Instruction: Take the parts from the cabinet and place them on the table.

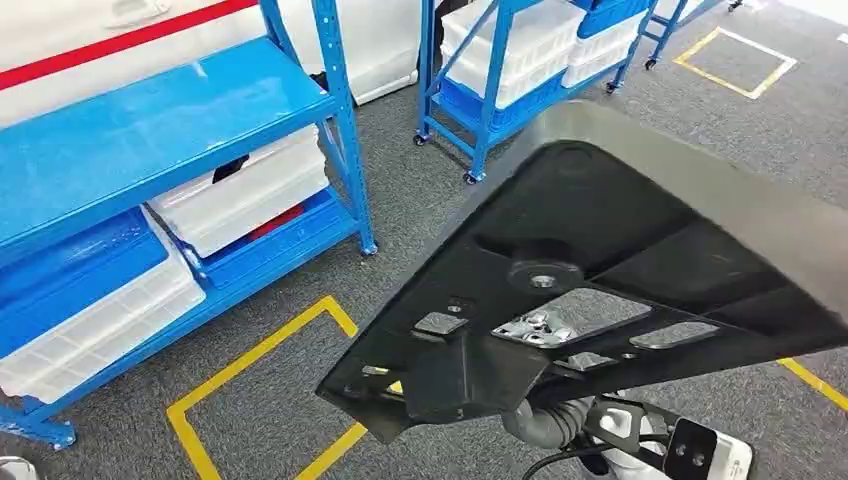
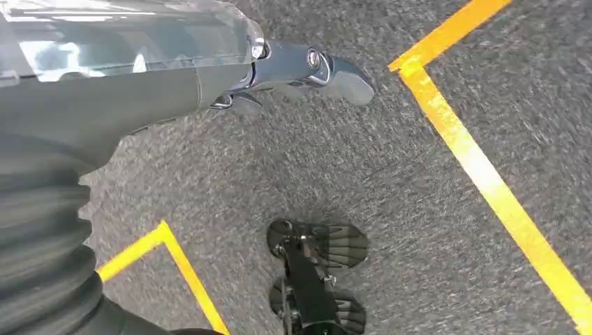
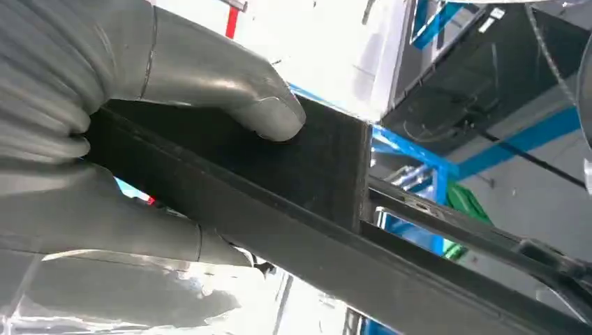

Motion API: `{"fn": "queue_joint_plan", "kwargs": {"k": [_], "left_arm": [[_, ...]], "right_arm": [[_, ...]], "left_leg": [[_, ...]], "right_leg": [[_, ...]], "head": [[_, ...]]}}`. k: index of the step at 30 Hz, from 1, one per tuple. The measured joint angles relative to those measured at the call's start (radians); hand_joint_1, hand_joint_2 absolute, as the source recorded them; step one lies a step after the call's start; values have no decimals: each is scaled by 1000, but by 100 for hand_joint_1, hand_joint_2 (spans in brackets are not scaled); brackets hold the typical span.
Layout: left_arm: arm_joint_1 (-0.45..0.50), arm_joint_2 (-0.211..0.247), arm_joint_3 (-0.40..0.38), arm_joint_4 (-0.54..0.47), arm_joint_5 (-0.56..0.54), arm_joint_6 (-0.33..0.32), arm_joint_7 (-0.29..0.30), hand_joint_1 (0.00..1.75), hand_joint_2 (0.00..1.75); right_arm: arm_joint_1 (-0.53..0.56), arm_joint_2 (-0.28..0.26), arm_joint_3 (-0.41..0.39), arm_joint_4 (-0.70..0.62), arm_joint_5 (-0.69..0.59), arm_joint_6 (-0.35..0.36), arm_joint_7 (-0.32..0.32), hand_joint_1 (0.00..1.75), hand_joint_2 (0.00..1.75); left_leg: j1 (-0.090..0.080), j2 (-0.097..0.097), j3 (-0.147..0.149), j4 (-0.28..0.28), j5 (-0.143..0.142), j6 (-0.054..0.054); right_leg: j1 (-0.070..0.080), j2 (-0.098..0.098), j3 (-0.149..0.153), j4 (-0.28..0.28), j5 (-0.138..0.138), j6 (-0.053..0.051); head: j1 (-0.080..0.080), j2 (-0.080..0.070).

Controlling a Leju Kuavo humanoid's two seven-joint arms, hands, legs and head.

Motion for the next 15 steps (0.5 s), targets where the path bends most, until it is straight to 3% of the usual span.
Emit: {"fn": "queue_joint_plan", "kwargs": {"k": [3,4,5,6,8,9,10,11,13,14,15], "left_arm": [[-2,2,0,0,0,1,0,0,175],[-4,3,0,-1,0,5,3,0,175],[-5,3,0,-1,-3,9,8,0,175],[-3,3,0,-1,-10,19,24,0,175],[4,7,1,-1,-19,39,59,0,175],[7,8,1,-1,-24,48,75,0,175],[9,8,2,-1,-25,52,86,0,175],[10,8,2,-1,-27,53,90,0,175],[8,9,2,-1,-28,51,92,0,175],[8,9,2,-1,-30,49,92,0,175],[8,9,2,-1,-35,43,87,0,175]], "right_arm": [[-3,0,-5,0,-1,2,0,175,175],[-4,1,-5,0,5,2,0,175,175],[-7,3,-5,0,10,1,0,175,175],[-10,8,-5,0,15,-3,0,175,175],[-11,14,-5,0,17,-8,0,175,175],[-10,15,-5,3,17,-13,0,175,175],[-10,14,-5,6,17,-21,0,175,175],[-11,14,-5,8,18,-26,0,175,175],[-11,14,-4,16,22,-42,0,175,175],[-12,14,-4,18,22,-46,0,175,175],[-15,14,-4,23,24,-53,0,175,175]], "left_leg": [[2,26,5,-2,-2,-16],[5,17,2,6,-13,-25],[10,-25,-4,29,-31,-29],[10,-58,-35,97,-72,-31],[10,-76,-117,267,-147,-34],[11,-77,-147,325,-158,-35],[11,-77,-153,328,-142,-33],[11,-78,-133,277,-102,-31],[13,-95,-52,97,-4,-26],[16,-143,-22,23,12,-22],[16,-153,-12,5,4,-20]], "right_leg": [[4,28,-6,2,0,-14],[-4,37,1,-9,7,-24],[-4,44,2,-9,8,-28],[-5,51,0,-9,9,-35],[-2,74,-1,-9,9,-39],[-2,86,-1,-8,10,-39],[-2,99,0,-8,10,-39],[-2,110,2,-7,10,-39],[-3,132,6,-4,7,-35],[-5,141,4,-1,6,-31],[0,153,-4,6,6,-23]], "head": [[0,0],[0,0],[0,0],[0,0],[0,0],[0,0],[0,0],[0,0],[0,0],[0,0],[0,0]]}}
